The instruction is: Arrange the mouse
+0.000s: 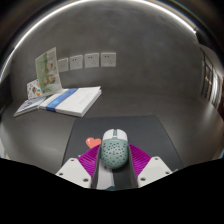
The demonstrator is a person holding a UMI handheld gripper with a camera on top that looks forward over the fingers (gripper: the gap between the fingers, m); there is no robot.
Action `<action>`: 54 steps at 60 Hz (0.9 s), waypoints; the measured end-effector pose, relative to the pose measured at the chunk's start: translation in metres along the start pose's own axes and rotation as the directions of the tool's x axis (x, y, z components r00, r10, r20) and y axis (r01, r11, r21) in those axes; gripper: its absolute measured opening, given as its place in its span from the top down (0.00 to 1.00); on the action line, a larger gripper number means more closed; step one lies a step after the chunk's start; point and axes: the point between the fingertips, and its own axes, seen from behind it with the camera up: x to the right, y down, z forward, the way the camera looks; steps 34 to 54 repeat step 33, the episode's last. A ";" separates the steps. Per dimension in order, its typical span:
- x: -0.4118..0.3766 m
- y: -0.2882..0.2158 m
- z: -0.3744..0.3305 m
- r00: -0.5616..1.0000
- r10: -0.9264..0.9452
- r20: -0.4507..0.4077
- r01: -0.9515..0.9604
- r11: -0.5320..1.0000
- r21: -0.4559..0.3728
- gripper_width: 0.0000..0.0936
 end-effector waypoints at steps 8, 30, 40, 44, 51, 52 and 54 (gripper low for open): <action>0.000 0.000 0.005 0.999 0.019 0.049 -0.019 1.000 0.007 0.44; 0.029 0.012 -0.089 0.971 0.137 0.194 -0.144 0.989 0.020 0.10; 0.039 0.022 -0.108 0.970 0.150 0.193 -0.157 0.987 0.019 0.10; 0.039 0.022 -0.108 0.970 0.150 0.193 -0.157 0.987 0.019 0.10; 0.039 0.022 -0.108 0.970 0.150 0.193 -0.157 0.987 0.019 0.10; 0.039 0.022 -0.108 0.970 0.150 0.193 -0.157 0.987 0.019 0.10; 0.039 0.022 -0.108 0.970 0.150 0.193 -0.157 0.987 0.019 0.10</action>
